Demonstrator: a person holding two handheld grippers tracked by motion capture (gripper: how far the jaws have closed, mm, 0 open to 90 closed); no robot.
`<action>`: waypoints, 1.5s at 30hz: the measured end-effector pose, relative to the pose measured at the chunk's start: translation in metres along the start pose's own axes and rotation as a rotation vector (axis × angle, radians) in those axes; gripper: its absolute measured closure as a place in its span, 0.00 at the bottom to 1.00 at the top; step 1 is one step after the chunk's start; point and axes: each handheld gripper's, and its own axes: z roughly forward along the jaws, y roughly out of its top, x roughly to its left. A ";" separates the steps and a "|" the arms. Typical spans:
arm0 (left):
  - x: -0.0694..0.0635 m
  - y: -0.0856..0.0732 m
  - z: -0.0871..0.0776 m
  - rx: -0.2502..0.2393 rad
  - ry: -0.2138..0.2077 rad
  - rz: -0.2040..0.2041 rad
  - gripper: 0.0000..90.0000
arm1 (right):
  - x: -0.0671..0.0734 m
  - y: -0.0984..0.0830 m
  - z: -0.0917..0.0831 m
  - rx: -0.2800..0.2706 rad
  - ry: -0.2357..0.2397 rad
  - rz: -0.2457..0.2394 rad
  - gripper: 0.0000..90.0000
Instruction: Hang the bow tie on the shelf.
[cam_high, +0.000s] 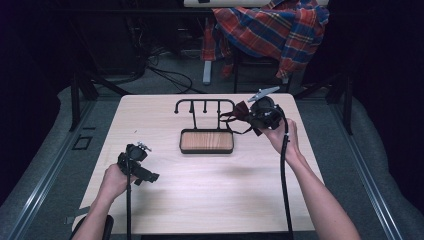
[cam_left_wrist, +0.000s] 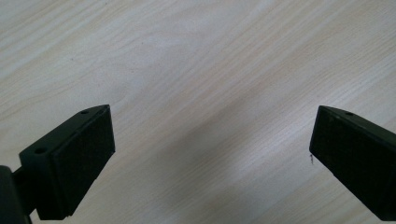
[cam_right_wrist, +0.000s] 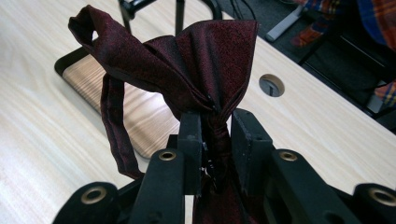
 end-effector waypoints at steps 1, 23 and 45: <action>0.000 0.000 0.000 -0.001 0.000 0.001 0.00 | -0.002 0.002 0.000 0.005 -0.009 0.003 0.83; 0.000 0.000 0.000 -0.002 -0.001 0.004 0.00 | -0.013 0.010 0.009 -0.004 -0.030 0.062 0.83; 0.001 0.000 0.000 -0.001 -0.005 0.002 0.00 | -0.025 0.013 0.033 0.029 0.011 0.140 0.83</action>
